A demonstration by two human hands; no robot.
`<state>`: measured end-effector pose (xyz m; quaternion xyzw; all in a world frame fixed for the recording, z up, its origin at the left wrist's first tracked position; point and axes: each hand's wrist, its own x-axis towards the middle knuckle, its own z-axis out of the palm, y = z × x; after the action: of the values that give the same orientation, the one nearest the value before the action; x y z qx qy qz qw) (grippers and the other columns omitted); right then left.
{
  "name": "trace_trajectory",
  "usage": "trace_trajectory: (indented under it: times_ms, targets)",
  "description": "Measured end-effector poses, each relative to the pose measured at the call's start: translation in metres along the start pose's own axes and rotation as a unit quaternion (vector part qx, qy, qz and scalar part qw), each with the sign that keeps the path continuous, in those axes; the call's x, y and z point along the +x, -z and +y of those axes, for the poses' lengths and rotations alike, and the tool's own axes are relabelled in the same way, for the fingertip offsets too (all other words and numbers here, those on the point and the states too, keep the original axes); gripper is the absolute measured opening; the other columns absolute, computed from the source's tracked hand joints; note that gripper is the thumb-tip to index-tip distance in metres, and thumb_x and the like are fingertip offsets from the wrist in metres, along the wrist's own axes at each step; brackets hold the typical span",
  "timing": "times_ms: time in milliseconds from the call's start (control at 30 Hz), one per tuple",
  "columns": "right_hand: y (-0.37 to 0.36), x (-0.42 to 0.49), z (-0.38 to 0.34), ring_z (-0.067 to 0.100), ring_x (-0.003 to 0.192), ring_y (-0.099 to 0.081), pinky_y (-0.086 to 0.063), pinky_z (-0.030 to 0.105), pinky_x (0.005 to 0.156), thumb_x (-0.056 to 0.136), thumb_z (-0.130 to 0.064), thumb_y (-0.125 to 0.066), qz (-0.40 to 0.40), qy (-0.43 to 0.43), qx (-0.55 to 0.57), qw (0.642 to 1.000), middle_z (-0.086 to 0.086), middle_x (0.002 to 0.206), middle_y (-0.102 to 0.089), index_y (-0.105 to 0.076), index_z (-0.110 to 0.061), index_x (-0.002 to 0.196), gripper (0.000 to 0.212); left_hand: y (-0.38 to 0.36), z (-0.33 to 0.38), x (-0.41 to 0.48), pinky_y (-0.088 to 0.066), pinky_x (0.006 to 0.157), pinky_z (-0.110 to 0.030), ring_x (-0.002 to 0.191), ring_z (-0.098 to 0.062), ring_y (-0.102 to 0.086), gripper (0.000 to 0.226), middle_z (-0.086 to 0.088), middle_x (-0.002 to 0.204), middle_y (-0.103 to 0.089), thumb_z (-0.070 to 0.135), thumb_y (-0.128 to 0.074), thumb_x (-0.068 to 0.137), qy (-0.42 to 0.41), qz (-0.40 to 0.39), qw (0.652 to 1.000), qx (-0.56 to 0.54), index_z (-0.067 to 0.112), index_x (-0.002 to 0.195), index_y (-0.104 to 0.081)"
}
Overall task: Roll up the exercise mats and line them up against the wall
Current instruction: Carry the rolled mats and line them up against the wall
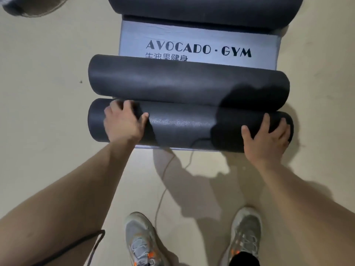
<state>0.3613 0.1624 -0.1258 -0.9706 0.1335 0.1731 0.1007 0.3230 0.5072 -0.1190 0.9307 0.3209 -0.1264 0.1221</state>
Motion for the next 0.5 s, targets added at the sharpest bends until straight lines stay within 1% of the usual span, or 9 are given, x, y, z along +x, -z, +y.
trace_trajectory:
  times_ms: [67,100,133,200,267,333,400,433,500]
  targets:
    - [0.004,0.005,-0.005,0.047,0.153,-0.007,-0.017,0.062,0.121,0.090,-0.061,-0.062,0.007,-0.056,0.039,0.998,0.027,0.166,-0.004,-0.017,-0.012,0.162,0.098,0.007,-0.025,0.007,-0.038,0.110,-0.054,0.138,-0.042,-0.033,0.103,-0.017,0.152,-0.034,0.071,-0.078,0.072,0.142,-0.013,0.989,-0.026,0.015,0.148,-0.037]
    - [0.007,0.010,-0.006,0.046,0.153,-0.006,-0.018,0.061,0.121,0.086,-0.063,-0.067,0.003,-0.093,0.064,0.994,0.026,0.167,-0.002,-0.012,-0.012,0.163,0.108,0.011,-0.035,0.011,-0.036,0.111,-0.055,0.140,-0.042,-0.032,0.116,-0.017,0.155,-0.030,0.070,-0.083,0.066,0.188,-0.028,0.981,-0.049,0.013,0.151,-0.029]
    - [0.010,0.015,-0.006,0.046,0.153,-0.006,-0.020,0.059,0.122,0.081,-0.066,-0.071,-0.005,-0.129,0.091,0.987,0.025,0.167,0.000,-0.006,-0.013,0.163,0.117,0.013,-0.047,0.015,-0.035,0.112,-0.055,0.141,-0.043,-0.033,0.120,-0.016,0.156,-0.029,0.066,-0.087,0.063,0.215,-0.045,0.973,-0.076,0.011,0.151,-0.026]
    - [0.015,0.024,-0.004,0.045,0.152,-0.010,-0.023,0.056,0.121,0.079,-0.070,-0.072,-0.021,-0.185,0.136,0.973,0.023,0.167,-0.003,0.000,-0.013,0.163,0.125,0.014,-0.070,0.023,-0.041,0.111,-0.053,0.137,-0.043,-0.043,0.117,-0.017,0.152,-0.037,0.058,-0.093,0.062,0.225,-0.084,0.962,-0.132,0.008,0.146,-0.029]
    - [0.016,0.029,0.001,0.046,0.149,-0.019,-0.026,0.054,0.120,0.082,-0.069,-0.069,-0.021,-0.206,0.154,0.966,0.025,0.165,-0.012,0.001,-0.010,0.163,0.122,0.013,-0.086,0.026,-0.049,0.103,-0.052,0.128,-0.038,-0.054,0.115,-0.013,0.144,-0.051,0.061,-0.096,0.054,0.213,-0.110,0.954,-0.178,0.010,0.141,-0.040]
    - [0.016,0.032,0.003,0.046,0.146,-0.024,-0.030,0.055,0.119,0.083,-0.066,-0.070,-0.025,-0.217,0.158,0.963,0.026,0.162,-0.019,-0.001,-0.008,0.162,0.120,0.015,-0.090,0.023,-0.053,0.100,-0.050,0.121,-0.035,-0.060,0.122,-0.010,0.138,-0.058,0.073,-0.093,0.042,0.215,-0.101,0.949,-0.207,0.013,0.137,-0.048]
    - [0.017,0.034,0.002,0.046,0.144,-0.027,-0.034,0.056,0.116,0.080,-0.065,-0.073,-0.029,-0.236,0.162,0.958,0.025,0.159,-0.022,-0.004,-0.010,0.162,0.120,0.012,-0.092,0.024,-0.055,0.100,-0.050,0.117,-0.032,-0.063,0.135,-0.008,0.135,-0.061,0.085,-0.087,0.026,0.218,-0.075,0.939,-0.256,0.012,0.135,-0.052]
    - [0.018,0.035,0.001,0.046,0.144,-0.028,-0.035,0.057,0.115,0.078,-0.066,-0.075,-0.030,-0.243,0.163,0.956,0.025,0.158,-0.024,-0.005,-0.010,0.162,0.121,0.011,-0.090,0.025,-0.055,0.100,-0.049,0.116,-0.031,-0.064,0.140,-0.008,0.134,-0.061,0.087,-0.085,0.021,0.218,-0.060,0.934,-0.277,0.011,0.135,-0.054]
    - [0.021,0.035,0.001,0.045,0.143,-0.029,-0.035,0.057,0.113,0.074,-0.068,-0.077,-0.029,-0.245,0.166,0.955,0.024,0.157,-0.026,-0.009,-0.011,0.161,0.124,0.008,-0.089,0.032,-0.056,0.099,-0.048,0.115,-0.031,-0.065,0.140,-0.008,0.134,-0.061,0.088,-0.084,0.020,0.224,-0.046,0.927,-0.299,0.010,0.133,-0.055]
